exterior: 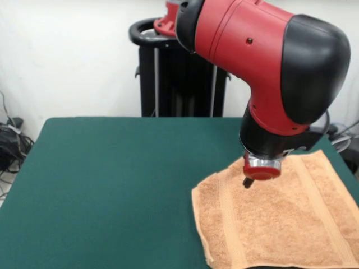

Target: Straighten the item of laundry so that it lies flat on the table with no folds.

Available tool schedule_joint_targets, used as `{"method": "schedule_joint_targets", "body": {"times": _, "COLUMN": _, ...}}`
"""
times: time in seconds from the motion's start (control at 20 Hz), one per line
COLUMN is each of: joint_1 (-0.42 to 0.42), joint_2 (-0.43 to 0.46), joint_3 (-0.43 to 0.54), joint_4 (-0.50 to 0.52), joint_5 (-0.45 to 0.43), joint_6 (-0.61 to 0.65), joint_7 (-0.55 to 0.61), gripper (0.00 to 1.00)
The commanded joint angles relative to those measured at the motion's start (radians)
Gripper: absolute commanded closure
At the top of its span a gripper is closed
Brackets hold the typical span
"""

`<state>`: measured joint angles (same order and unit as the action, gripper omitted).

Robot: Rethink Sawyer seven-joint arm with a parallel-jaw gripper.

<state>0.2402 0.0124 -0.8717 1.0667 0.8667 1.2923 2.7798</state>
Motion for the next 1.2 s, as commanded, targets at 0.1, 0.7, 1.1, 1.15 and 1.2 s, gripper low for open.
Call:
{"method": "schedule_joint_targets", "body": {"times": 0.1, "joint_1": -0.07, "joint_2": -0.115, "joint_3": 0.247, "joint_4": 0.007, "joint_5": -0.221, "joint_6": -0.14, "joint_7": -0.524, "gripper": 0.0}}
{"method": "schedule_joint_targets", "body": {"times": 0.7, "joint_1": -0.166, "joint_2": -0.122, "joint_3": 0.37, "joint_4": -0.029, "joint_5": -0.341, "joint_6": -0.176, "joint_7": -0.505, "gripper": 0.0}}
{"method": "schedule_joint_targets", "body": {"times": 1.1, "joint_1": -0.203, "joint_2": -0.154, "joint_3": 0.42, "joint_4": 0.014, "joint_5": -0.384, "joint_6": -0.225, "joint_7": -0.522, "gripper": 0.0}}
{"method": "schedule_joint_targets", "body": {"times": 1.15, "joint_1": -0.207, "joint_2": -0.155, "joint_3": 0.433, "joint_4": 0.019, "joint_5": -0.387, "joint_6": -0.236, "joint_7": -0.516, "gripper": 0.0}}
{"method": "schedule_joint_targets", "body": {"times": 1.2, "joint_1": -0.203, "joint_2": -0.162, "joint_3": 0.442, "joint_4": 0.034, "joint_5": -0.389, "joint_6": -0.25, "joint_7": -0.511, "gripper": 0.0}}
